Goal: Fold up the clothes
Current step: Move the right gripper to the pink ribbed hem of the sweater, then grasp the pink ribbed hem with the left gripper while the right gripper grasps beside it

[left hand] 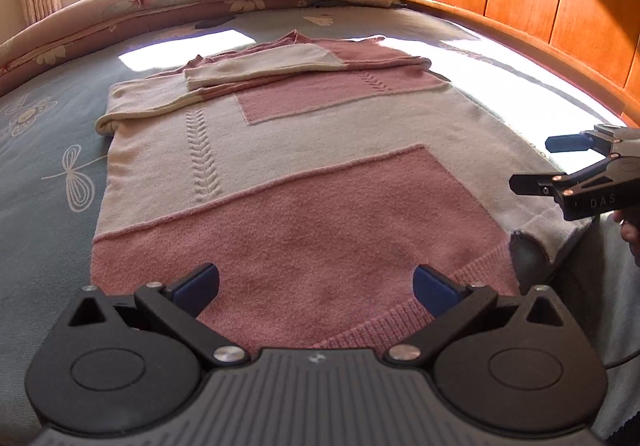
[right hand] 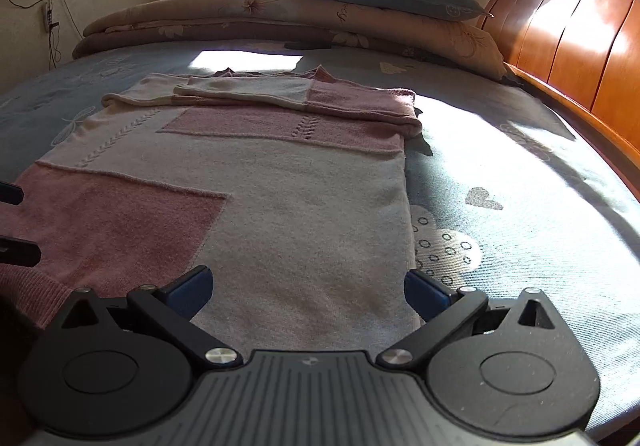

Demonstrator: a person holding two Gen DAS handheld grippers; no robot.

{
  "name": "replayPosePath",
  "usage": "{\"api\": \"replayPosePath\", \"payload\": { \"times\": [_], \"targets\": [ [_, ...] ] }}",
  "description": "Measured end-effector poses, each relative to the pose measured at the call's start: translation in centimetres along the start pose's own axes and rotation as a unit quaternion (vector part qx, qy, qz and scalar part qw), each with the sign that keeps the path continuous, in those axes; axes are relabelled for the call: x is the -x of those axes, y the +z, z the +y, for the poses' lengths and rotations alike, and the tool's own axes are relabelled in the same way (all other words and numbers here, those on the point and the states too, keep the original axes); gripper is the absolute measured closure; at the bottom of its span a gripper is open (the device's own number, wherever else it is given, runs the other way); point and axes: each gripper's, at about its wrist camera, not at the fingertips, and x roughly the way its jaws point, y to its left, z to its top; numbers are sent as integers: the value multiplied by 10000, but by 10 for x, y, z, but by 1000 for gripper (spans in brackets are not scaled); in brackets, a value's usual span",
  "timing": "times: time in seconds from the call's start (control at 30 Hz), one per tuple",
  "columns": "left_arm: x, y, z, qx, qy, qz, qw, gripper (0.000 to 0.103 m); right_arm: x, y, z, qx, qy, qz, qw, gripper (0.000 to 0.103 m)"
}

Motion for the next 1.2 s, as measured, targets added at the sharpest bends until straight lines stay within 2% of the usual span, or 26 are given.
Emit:
{"api": "replayPosePath", "payload": {
  "times": [0.1,0.27,0.37,0.47,0.57,0.87,0.97,1.2],
  "targets": [
    [9,-4,-27,-1139,-118,-169,9933,1,10,12,-9,14,123,-58,9999,0],
    [3,-20,-59,-2150,-137,-141,9764,1,15,22,-15,143,69,-76,9998,0],
    [-5,-27,-70,-2464,42,-55,9691,1,19,24,-13,215,90,-78,9997,0],
    [-13,-32,-75,-2720,410,9,9614,1,21,24,-10,250,103,-102,9996,0],
    [-15,-30,-72,-2777,714,36,9580,1,26,24,-5,290,141,-136,9994,0],
    [-3,-10,-52,-2468,713,-105,9664,1,38,28,6,673,434,-369,9961,0],
    [-1,-4,-47,-2342,697,-167,9695,1,44,25,20,1174,770,-505,9888,0],
    [0,3,-42,-2267,690,-189,9713,1,45,11,64,2264,1703,-548,9575,2]
  ]
}}
